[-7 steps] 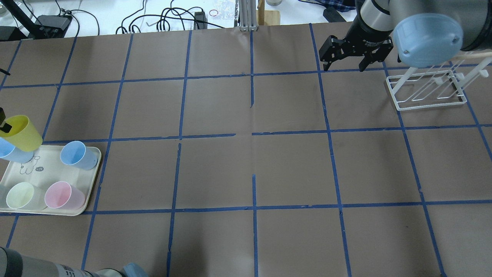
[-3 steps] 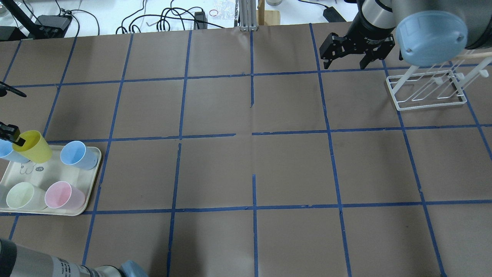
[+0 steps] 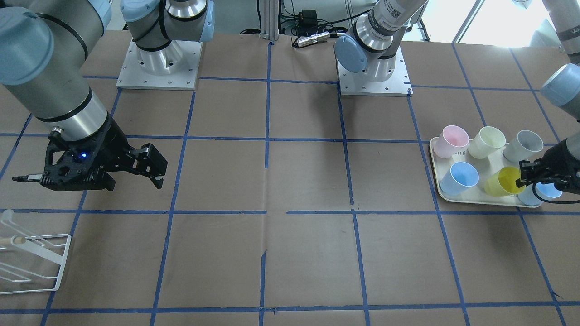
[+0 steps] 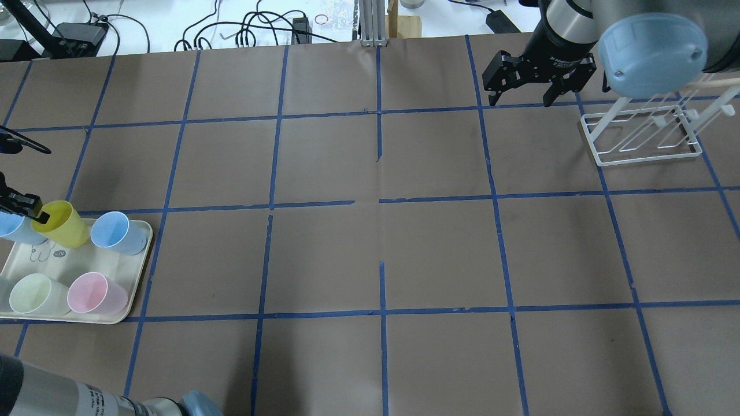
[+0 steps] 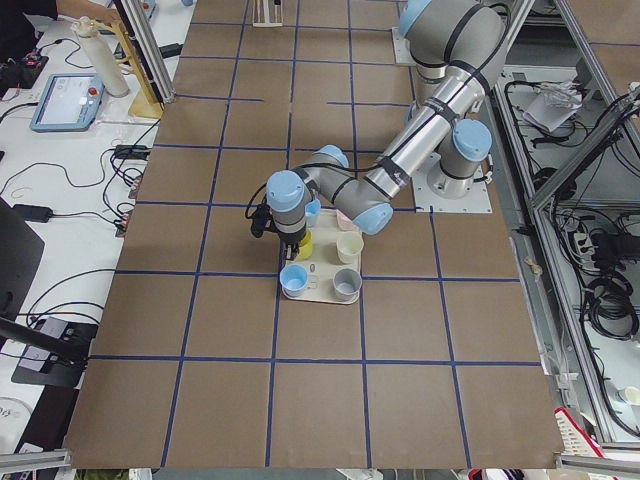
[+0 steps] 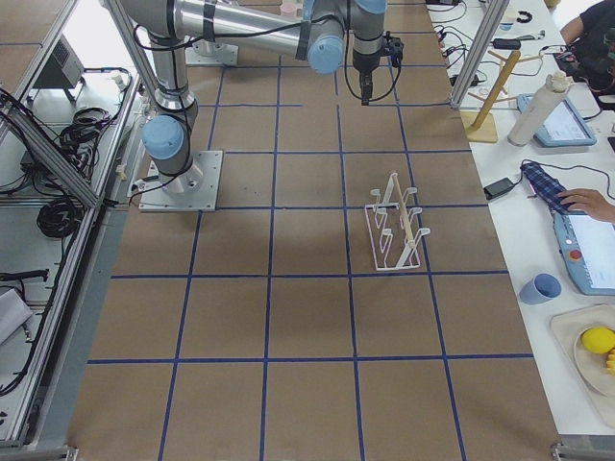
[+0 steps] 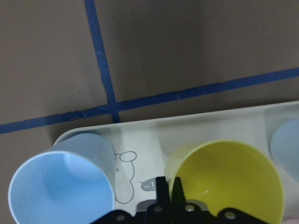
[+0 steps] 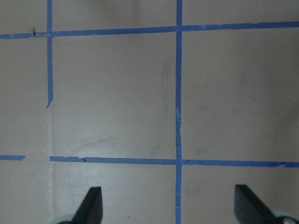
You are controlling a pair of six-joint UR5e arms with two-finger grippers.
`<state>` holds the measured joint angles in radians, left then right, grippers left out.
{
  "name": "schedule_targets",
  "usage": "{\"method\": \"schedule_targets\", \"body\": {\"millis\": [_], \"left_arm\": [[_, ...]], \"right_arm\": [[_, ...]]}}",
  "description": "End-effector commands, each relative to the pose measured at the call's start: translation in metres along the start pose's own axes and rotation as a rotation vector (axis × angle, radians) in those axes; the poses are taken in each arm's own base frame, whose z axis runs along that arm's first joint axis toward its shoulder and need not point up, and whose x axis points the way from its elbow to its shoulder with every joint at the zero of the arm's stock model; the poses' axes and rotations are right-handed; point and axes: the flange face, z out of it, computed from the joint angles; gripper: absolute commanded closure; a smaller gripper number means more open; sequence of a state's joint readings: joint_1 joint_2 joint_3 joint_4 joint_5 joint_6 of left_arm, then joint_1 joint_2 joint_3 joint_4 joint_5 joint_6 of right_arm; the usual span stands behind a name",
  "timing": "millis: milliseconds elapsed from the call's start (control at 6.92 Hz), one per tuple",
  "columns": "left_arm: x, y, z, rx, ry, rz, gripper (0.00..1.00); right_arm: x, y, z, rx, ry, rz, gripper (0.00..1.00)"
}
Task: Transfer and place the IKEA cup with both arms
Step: 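Lower the yellow cup onto the tray beside the blue cup and release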
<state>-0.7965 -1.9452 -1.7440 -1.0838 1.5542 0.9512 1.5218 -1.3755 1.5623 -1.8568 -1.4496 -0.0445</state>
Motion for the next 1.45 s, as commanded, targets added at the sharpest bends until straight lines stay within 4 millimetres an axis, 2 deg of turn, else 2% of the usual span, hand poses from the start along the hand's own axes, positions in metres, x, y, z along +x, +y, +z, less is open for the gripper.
{"method": "schedule_targets", "body": {"millis": [0, 145, 289, 434, 578, 867, 1012, 1156, 1301], "left_arm": [[0.004, 0.001, 0.005, 0.005, 0.010, 0.001, 1.00], [0.003, 0.002, 0.006, 0.003, 0.012, 0.004, 1.00], [0.003, 0.002, 0.007, 0.001, 0.013, 0.007, 0.83], [0.004, 0.004, 0.010, -0.005, 0.018, 0.004, 0.54], [0.005, 0.004, 0.012, -0.006, 0.023, 0.004, 0.21], [0.007, 0.001, -0.013, 0.008, -0.006, -0.005, 0.10], [0.021, -0.003, -0.040, 0.001, 0.002, -0.031, 0.08], [0.048, -0.008, -0.069, -0.034, 0.041, -0.079, 0.07], [0.088, -0.025, -0.104, -0.021, 0.006, -0.119, 0.00]], "right_arm": [[0.001, 0.000, 0.000, -0.007, -0.002, 0.003, 0.00], [0.000, 0.000, 0.000, -0.007, -0.002, 0.003, 0.00], [0.001, 0.000, 0.000, -0.007, -0.002, 0.003, 0.00], [0.001, 0.000, 0.000, -0.007, -0.002, 0.003, 0.00], [0.001, 0.000, -0.001, -0.005, -0.003, 0.002, 0.00], [-0.001, 0.000, 0.000, -0.008, -0.017, 0.004, 0.00], [-0.001, 0.000, 0.001, -0.009, -0.019, 0.003, 0.00], [-0.001, 0.000, 0.001, -0.009, -0.017, 0.004, 0.00], [0.000, 0.003, 0.003, -0.031, -0.003, 0.006, 0.00]]}}
